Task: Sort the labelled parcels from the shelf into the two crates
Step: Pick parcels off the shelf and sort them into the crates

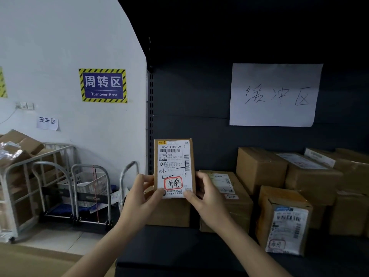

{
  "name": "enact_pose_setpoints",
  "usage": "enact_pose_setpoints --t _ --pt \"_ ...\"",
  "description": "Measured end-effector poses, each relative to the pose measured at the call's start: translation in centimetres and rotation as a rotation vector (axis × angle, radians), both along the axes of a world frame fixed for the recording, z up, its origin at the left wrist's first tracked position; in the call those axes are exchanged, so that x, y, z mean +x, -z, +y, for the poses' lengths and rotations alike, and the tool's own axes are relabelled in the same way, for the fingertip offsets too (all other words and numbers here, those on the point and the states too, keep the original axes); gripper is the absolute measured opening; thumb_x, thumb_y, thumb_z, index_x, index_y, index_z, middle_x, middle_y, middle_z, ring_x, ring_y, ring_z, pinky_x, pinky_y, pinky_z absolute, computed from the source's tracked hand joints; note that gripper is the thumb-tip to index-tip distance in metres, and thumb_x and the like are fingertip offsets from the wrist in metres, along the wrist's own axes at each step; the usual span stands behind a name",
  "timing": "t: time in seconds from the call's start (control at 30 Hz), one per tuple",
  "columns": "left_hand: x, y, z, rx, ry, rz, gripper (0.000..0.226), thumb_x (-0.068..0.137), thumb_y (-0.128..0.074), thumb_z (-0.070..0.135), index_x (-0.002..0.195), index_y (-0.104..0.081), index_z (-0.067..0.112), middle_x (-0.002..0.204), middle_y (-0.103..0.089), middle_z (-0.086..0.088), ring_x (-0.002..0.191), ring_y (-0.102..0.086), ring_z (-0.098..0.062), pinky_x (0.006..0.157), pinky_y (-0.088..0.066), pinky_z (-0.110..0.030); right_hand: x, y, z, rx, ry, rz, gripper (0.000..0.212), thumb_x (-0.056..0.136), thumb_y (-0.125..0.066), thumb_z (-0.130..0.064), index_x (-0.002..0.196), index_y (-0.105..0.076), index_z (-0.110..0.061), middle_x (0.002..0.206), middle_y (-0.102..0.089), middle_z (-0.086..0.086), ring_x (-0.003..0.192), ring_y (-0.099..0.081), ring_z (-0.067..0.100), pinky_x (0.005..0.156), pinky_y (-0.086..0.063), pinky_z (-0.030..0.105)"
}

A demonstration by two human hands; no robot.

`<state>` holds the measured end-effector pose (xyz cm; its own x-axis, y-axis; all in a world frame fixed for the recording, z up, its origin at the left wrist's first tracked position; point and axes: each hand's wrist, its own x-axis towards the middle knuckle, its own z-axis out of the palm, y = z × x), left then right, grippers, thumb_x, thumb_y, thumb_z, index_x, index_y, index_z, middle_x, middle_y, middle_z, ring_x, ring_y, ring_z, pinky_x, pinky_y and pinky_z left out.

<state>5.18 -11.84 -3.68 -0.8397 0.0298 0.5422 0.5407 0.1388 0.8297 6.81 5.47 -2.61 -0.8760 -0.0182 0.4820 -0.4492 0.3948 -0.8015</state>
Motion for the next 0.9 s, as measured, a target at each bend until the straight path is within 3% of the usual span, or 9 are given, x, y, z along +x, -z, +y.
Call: enact_pose_setpoints --t 0.13,0.2,0.3,0.5,0.57,0.67,0.73,0.83,0.9 --pt "1.6 0.7 0.7 -0.002 -0.015 0.039 0.015 0.086 -0.059 0.002 0.091 -0.046 0.006 0.104 -0.068 0.020 0.095 -0.066 0.000 0.077 -0.055 -0.017 1.4 0.6 1.1 0.009 -0.021 0.004 0.049 0.088 -0.063 -0.023 0.131 -0.039 -0.023 0.126 -0.055 -0.014 0.116 -0.051 -0.002 0.087 -0.044 0.007" --pt "2.4 1.6 1.0 -0.033 -0.035 0.043 0.018 0.084 -0.062 0.003 0.093 -0.047 0.005 0.106 -0.066 0.019 0.097 -0.066 -0.001 0.076 -0.054 -0.016 2.3 1.3 1.7 0.023 -0.026 -0.009 0.047 0.087 -0.064 -0.024 0.127 -0.040 -0.026 0.120 -0.053 -0.022 0.112 -0.049 -0.008 0.084 -0.041 0.002" --pt "3.9 3.0 1.4 -0.112 -0.099 0.016 0.025 0.079 -0.071 0.010 0.091 -0.049 0.010 0.098 -0.070 0.012 0.095 -0.066 -0.001 0.077 -0.055 -0.018 3.5 2.8 2.6 0.025 -0.055 -0.044 0.046 0.086 -0.066 -0.020 0.118 -0.037 -0.034 0.112 -0.052 -0.026 0.104 -0.050 -0.014 0.079 -0.040 -0.002" --pt "7.1 6.3 1.7 -0.230 -0.192 -0.109 0.030 0.076 -0.071 0.004 0.089 -0.046 0.013 0.103 -0.065 0.008 0.095 -0.065 -0.001 0.078 -0.056 -0.020 5.0 6.6 3.2 0.173 -0.074 -0.158 0.049 0.084 -0.068 -0.022 0.123 -0.040 -0.027 0.128 -0.055 -0.009 0.119 -0.050 0.002 0.097 -0.044 0.019" --pt "7.9 7.3 2.0 -0.275 -0.229 -0.144 0.031 0.077 -0.071 0.006 0.089 -0.044 0.018 0.103 -0.064 0.010 0.095 -0.065 -0.001 0.077 -0.056 -0.019 5.4 7.7 3.4 0.222 -0.080 -0.190 0.050 0.084 -0.068 -0.023 0.125 -0.040 -0.021 0.129 -0.054 -0.007 0.118 -0.049 0.003 0.095 -0.041 0.016" --pt "7.5 7.9 2.4 -0.342 -0.248 -0.162 0.033 0.080 -0.068 0.006 0.087 -0.042 0.025 0.101 -0.059 0.016 0.094 -0.057 0.008 0.072 -0.050 -0.006 5.2 8.1 3.4 0.241 -0.076 -0.238 0.048 0.086 -0.066 -0.021 0.127 -0.040 -0.020 0.131 -0.054 -0.006 0.115 -0.048 0.001 0.086 -0.038 0.008" --pt "7.2 8.2 2.7 -0.352 -0.265 -0.173 0.031 0.080 -0.068 0.007 0.091 -0.043 0.022 0.098 -0.057 0.018 0.094 -0.055 0.006 0.070 -0.048 -0.003 5.1 8.1 3.7 0.259 -0.073 -0.230 0.049 0.087 -0.065 -0.022 0.128 -0.040 -0.019 0.133 -0.053 -0.004 0.120 -0.049 0.006 0.089 -0.036 0.009" --pt "7.3 8.3 3.4 -0.314 -0.270 -0.221 0.039 0.078 -0.071 0.009 0.103 -0.043 0.016 0.099 -0.057 0.015 0.095 -0.055 0.000 0.071 -0.049 -0.007 6.3 7.9 5.4 0.274 -0.053 -0.218 0.061 0.086 -0.065 -0.027 0.137 -0.034 -0.019 0.140 -0.044 -0.003 0.129 -0.041 0.011 0.104 -0.034 0.021" --pt "7.2 8.1 3.6 -0.286 -0.256 -0.260 0.049 0.076 -0.074 0.010 0.110 -0.041 0.019 0.105 -0.057 0.009 0.102 -0.056 -0.007 0.082 -0.049 -0.016 7.3 7.8 7.3 0.282 -0.020 -0.186 0.063 0.087 -0.065 -0.029 0.140 -0.032 -0.022 0.142 -0.041 -0.005 0.131 -0.038 0.009 0.109 -0.033 0.025"
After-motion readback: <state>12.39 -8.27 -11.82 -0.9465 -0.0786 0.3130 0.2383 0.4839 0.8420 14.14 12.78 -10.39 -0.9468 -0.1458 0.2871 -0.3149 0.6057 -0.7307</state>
